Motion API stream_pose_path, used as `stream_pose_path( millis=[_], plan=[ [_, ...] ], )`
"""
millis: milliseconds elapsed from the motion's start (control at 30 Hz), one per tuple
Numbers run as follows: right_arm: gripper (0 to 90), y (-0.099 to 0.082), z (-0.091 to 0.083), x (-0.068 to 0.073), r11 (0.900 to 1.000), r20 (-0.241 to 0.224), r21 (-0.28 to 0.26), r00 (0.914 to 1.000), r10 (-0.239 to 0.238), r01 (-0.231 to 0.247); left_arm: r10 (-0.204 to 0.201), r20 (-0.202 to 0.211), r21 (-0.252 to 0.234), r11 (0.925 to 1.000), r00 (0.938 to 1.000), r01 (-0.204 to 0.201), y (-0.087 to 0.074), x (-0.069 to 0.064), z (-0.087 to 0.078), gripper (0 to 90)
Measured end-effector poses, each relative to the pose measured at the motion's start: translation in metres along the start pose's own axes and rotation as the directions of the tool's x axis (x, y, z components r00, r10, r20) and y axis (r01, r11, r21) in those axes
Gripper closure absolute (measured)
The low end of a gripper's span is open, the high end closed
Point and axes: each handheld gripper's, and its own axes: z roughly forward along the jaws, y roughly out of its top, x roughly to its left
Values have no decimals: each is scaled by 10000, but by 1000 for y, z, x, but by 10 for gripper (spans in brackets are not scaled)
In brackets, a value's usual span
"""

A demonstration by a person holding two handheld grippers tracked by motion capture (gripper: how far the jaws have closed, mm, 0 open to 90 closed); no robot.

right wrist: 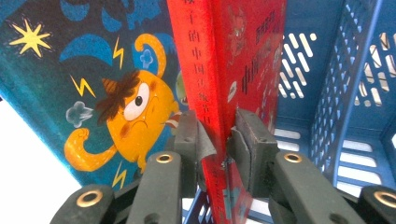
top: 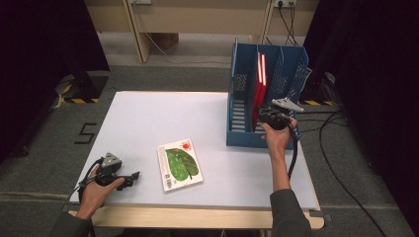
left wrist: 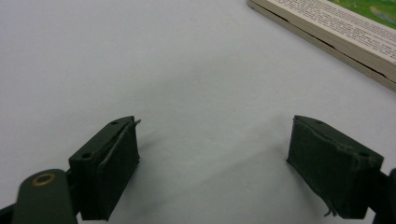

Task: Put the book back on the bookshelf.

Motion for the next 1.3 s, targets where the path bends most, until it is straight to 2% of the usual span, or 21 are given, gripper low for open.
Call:
stream_pose_path(
  millis=[200,467,767,1067,1200,1300],
  plan=[
    [768,-4,-7,0,9982,20,140,9983,-586,586,-33,10,18,10000,10000,33,0,0,0,153],
    [787,-5,-8,2,9967,89,190,9968,-792,790,-36,-9,17,10000,10000,36,0,0,0,154],
    [789,-2,0,0,9980,142,198,9981,-595,592,-6,7,13,10000,10000,6,0,0,0,156],
    [803,-6,-2,1,9941,291,340,9941,-1042,1032,1,50,25,10000,10000,-1,0,0,0,157],
    [828,-8,-4,0,9945,283,418,9948,-975,963,-28,60,29,10000,10000,28,-1,0,-1,158],
    [839,-10,-4,-2,9963,217,441,9969,-750,740,-25,41,31,10000,10000,25,0,0,0,157]
  ],
)
